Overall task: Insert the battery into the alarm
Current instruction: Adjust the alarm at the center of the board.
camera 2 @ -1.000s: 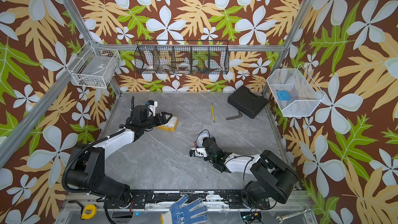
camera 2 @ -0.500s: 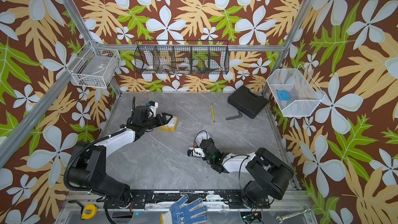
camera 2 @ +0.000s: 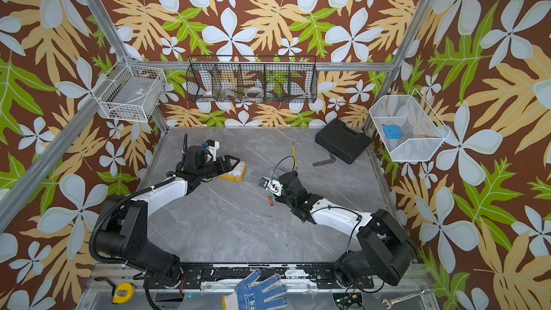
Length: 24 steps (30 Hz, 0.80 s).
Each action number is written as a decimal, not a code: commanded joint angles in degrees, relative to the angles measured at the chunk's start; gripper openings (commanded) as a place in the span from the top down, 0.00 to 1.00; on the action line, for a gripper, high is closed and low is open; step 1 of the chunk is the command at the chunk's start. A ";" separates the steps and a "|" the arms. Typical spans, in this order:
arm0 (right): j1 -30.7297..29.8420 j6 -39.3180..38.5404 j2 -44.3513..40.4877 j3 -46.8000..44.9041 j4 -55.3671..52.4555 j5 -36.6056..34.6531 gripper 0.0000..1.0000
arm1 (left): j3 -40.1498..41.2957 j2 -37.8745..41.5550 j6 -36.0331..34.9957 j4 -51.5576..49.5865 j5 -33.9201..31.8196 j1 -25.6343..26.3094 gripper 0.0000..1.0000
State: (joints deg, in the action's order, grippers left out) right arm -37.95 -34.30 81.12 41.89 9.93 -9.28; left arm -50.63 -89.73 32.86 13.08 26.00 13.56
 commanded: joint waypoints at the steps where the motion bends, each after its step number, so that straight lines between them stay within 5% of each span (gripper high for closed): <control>1: 4.90 14.91 0.39 3.95 -8.16 11.56 0.62 | -0.65 -0.33 1.45 2.06 1.20 0.06 0.17; 13: 15.34 42.19 9.85 13.92 -9.89 37.68 0.61 | -1.13 -0.31 2.64 3.46 2.36 0.67 0.17; 24: 20.26 58.87 19.79 15.78 -4.22 49.75 0.60 | -3.98 -3.52 3.43 3.02 1.91 3.80 0.17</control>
State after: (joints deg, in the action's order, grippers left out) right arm -18.76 18.52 99.48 57.14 3.73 35.27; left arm -53.63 -92.53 35.90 14.76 27.66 16.75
